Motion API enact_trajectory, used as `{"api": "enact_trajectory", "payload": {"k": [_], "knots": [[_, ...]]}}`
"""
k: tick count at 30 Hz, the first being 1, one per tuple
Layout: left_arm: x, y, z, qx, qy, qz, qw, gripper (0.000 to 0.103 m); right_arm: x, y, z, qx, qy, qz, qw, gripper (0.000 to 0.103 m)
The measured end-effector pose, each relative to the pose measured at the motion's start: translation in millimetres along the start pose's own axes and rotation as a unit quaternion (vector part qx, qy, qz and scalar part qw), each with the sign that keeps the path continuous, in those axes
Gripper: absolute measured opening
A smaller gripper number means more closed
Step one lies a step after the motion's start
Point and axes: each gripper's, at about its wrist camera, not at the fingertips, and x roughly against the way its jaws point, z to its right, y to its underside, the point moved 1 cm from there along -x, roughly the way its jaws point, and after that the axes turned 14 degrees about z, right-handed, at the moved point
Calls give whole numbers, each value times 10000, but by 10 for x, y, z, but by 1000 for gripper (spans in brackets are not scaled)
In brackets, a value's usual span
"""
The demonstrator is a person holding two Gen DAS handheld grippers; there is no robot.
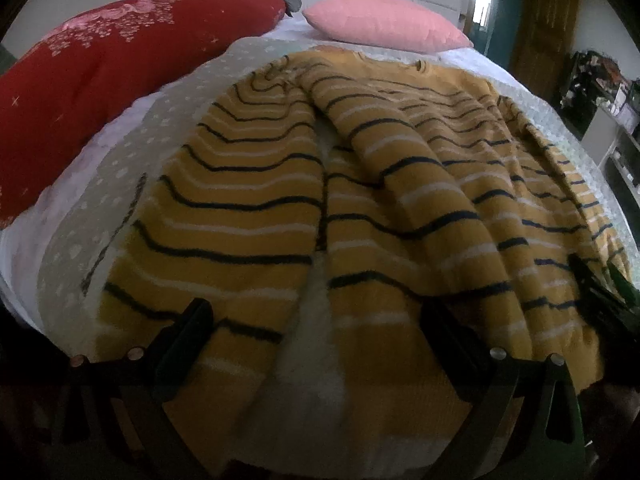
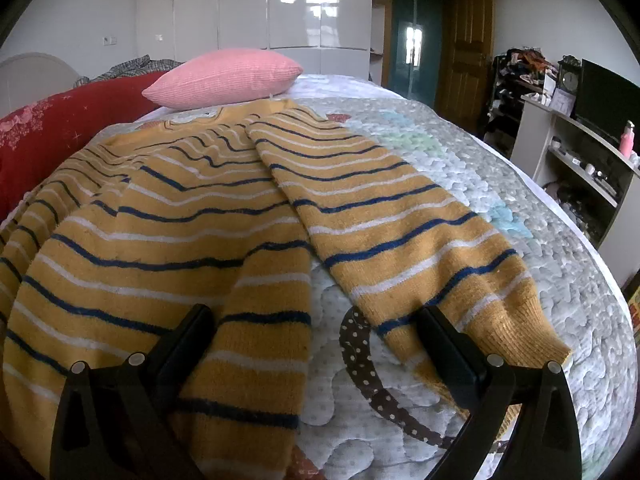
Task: Fold small clothes
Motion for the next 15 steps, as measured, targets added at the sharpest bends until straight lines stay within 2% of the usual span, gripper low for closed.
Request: {"api": "enact_trajectory", "payload": {"k": [5, 7, 15], "knots": [[84, 4, -120, 88, 68, 86, 9999, 103, 18, 9, -4, -53, -6, 31, 10000, 103], [148, 11, -179, 160, 102, 278, 9994, 103, 24, -2, -27, 19, 65, -7, 10000, 103], [369, -42, -465, 222, -196, 759, 9967, 103, -29, -55, -60, 100, 258, -229, 9994, 103]]}}
